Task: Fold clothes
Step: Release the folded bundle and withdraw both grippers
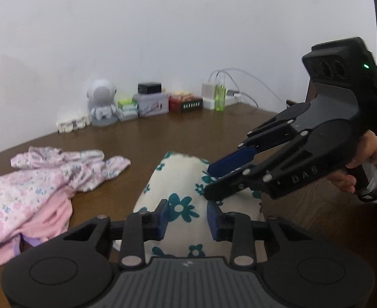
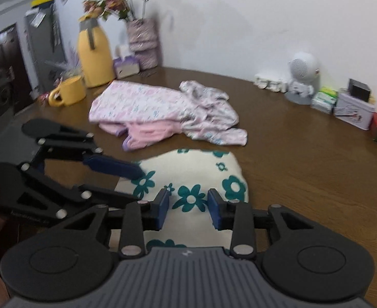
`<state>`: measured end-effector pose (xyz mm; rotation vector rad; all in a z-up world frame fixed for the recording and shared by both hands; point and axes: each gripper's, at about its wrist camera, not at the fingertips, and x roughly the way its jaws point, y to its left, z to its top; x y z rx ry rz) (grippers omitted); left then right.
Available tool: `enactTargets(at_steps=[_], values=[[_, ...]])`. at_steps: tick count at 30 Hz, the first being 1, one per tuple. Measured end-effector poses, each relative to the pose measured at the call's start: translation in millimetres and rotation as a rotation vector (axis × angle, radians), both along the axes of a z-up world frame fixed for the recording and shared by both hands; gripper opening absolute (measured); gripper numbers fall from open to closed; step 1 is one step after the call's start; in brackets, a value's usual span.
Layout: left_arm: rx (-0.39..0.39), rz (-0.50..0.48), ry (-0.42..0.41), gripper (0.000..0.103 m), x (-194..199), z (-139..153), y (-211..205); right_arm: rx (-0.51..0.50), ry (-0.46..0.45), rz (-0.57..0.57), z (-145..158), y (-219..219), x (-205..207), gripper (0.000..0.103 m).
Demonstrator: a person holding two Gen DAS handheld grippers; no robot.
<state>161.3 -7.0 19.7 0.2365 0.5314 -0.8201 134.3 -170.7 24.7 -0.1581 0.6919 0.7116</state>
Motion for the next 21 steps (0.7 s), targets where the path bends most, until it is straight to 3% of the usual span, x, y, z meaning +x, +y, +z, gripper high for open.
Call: enactTargets(at_steps=[7,12,15,17,19,21], values=[[0.026,0.013,0.005,0.031,0.9,-11.5,-2.3,-0.048,-0.075,0.001,-12.1,7.4,-15.4,0.036],[0.020,0.022,0.010,0.032,1.6,-10.2,-2.4,-0.018,-0.098,-0.005,-13.6,3.2,-18.2,0.037],[-0.005,0.036,-0.003,0.033,-3.0,-1.2,2.7,0.069,-0.049,-0.011,-0.1,-13.7,-14.7,0.041],[-0.024,0.052,-0.013,0.045,-8.5,5.7,7.7,0.140,-0.024,-0.054,9.4,-35.2,-9.6,0.052],[-0.050,0.085,-0.007,0.058,-13.3,11.5,14.8,0.206,0.010,-0.098,16.0,-57.6,-2.6,0.073],[-0.082,0.124,0.016,0.076,-16.9,16.5,23.2,0.261,0.059,-0.137,17.7,-79.4,7.0,0.081]])
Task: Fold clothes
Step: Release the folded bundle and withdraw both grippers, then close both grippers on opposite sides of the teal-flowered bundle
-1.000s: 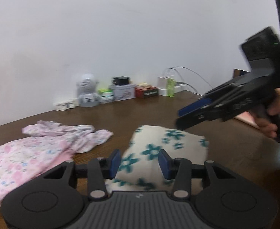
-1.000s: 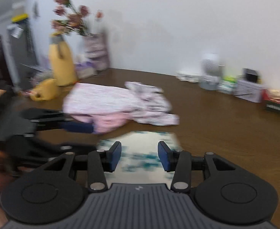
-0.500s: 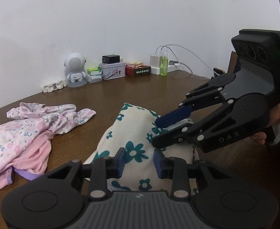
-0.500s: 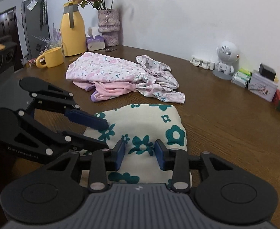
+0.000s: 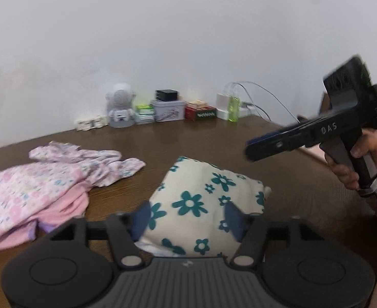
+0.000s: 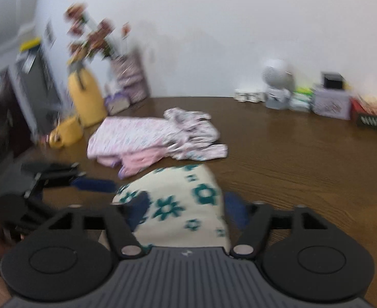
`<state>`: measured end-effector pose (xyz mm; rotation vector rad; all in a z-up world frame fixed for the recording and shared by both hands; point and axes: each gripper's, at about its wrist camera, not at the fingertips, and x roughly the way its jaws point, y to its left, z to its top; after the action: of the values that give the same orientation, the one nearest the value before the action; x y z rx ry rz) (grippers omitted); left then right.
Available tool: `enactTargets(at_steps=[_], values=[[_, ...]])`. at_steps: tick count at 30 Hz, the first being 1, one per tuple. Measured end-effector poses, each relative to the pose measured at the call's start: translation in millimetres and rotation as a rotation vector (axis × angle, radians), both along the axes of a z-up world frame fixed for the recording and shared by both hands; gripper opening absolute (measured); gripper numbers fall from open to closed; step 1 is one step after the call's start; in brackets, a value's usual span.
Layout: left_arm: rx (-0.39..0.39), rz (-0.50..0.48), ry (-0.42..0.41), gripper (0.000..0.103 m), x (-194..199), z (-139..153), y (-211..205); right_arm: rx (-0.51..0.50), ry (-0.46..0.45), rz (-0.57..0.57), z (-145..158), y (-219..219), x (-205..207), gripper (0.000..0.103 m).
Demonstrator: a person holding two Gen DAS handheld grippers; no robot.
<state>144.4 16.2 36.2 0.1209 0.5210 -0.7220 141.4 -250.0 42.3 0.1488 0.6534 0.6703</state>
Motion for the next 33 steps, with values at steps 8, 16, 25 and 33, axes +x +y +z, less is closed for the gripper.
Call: enactTargets(at_steps=[8,16,25,33], values=[[-0.181,0.155,0.159,0.103,-1.7,13.0,24.0,0.119,0.144,0.020,-9.6,-26.2,32.7,0.103],[-0.326,0.291,0.440,0.103,9.1,5.4,34.8,0.037,0.204,0.119,-14.6,-1.7,42.9,0.103],[-0.420,0.468,0.538,0.103,7.9,-8.9,39.4,0.022,0.252,0.156,-22.4,-3.3,59.1,0.103],[-0.445,0.481,0.641,0.091,19.6,-24.4,26.7,0.077,0.304,0.168,-38.8,-9.1,71.2,0.103]])
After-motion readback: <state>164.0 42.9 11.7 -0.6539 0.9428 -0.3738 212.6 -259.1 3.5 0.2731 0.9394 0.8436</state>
